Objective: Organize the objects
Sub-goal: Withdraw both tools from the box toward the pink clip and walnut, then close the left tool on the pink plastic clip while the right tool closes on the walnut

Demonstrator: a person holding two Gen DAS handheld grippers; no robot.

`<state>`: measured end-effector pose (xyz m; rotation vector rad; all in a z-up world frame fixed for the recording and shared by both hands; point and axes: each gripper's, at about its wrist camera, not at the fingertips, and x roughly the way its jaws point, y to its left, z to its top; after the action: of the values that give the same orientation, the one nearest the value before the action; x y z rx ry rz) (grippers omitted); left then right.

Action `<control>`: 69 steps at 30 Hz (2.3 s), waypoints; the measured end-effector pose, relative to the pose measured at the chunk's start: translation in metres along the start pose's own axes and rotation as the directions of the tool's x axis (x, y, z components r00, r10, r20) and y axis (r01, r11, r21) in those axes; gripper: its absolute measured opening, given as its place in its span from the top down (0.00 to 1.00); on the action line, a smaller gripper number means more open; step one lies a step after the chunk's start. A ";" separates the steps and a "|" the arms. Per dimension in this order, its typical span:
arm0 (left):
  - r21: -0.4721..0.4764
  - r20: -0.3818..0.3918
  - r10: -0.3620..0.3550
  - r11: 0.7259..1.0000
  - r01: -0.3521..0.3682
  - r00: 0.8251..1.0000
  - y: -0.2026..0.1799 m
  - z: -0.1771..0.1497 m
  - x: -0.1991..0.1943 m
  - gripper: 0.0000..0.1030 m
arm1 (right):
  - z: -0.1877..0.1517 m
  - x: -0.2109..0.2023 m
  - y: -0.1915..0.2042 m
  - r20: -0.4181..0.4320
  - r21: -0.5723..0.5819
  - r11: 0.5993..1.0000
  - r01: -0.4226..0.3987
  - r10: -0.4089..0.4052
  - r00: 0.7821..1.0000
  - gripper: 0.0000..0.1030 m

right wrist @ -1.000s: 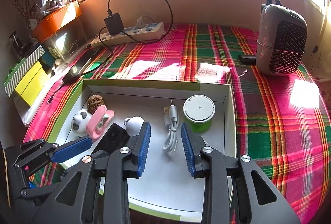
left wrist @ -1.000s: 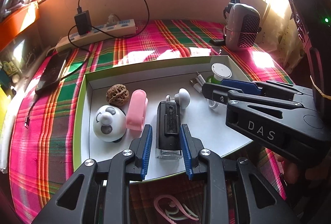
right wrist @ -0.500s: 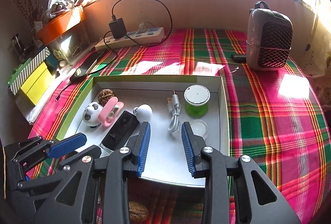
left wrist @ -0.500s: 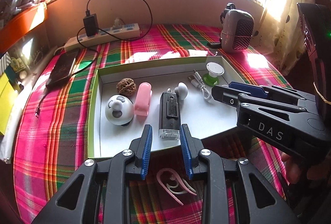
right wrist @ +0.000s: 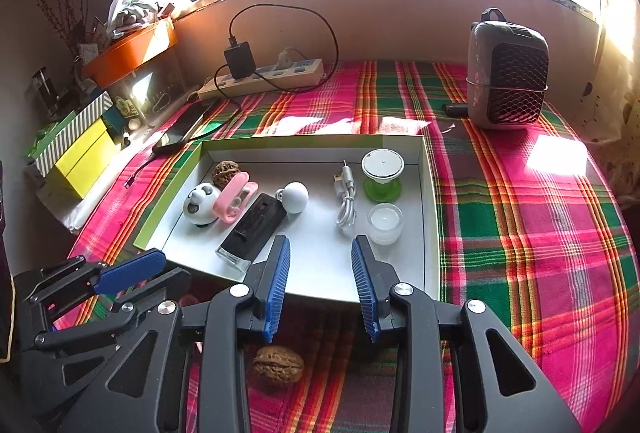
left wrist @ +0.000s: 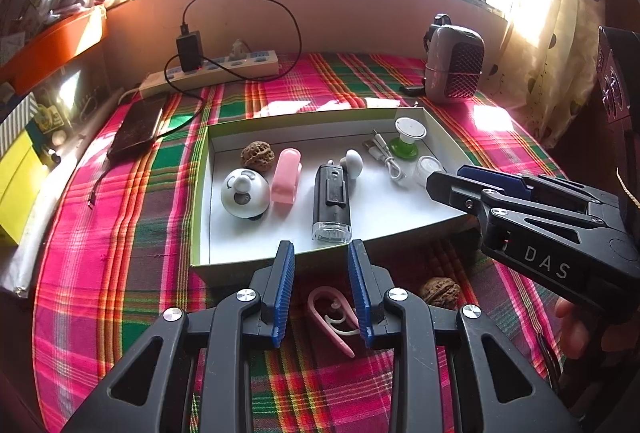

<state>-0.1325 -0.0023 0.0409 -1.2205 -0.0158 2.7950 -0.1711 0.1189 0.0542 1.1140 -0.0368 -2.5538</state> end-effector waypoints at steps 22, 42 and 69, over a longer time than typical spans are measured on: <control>-0.101 -0.023 -0.074 0.992 0.071 0.997 0.027 -0.037 -0.016 0.71 | -0.045 -0.008 0.012 -0.063 -0.043 0.999 -0.017 0.014 0.998 0.61; -0.157 -0.092 -0.135 0.980 0.119 0.987 0.021 -0.037 0.002 0.67 | -0.062 0.007 0.028 -0.114 -0.151 0.987 0.054 -0.071 0.991 0.50; -0.129 -0.139 -0.081 0.990 0.063 0.987 -0.004 -0.027 0.023 0.66 | -0.062 -0.001 -0.003 -0.090 -0.105 0.992 0.066 -0.076 0.993 0.69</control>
<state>-0.1283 0.0031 0.0061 -1.4165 -0.2226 2.6727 -0.1270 0.1289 0.0115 1.2149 0.1578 -2.5296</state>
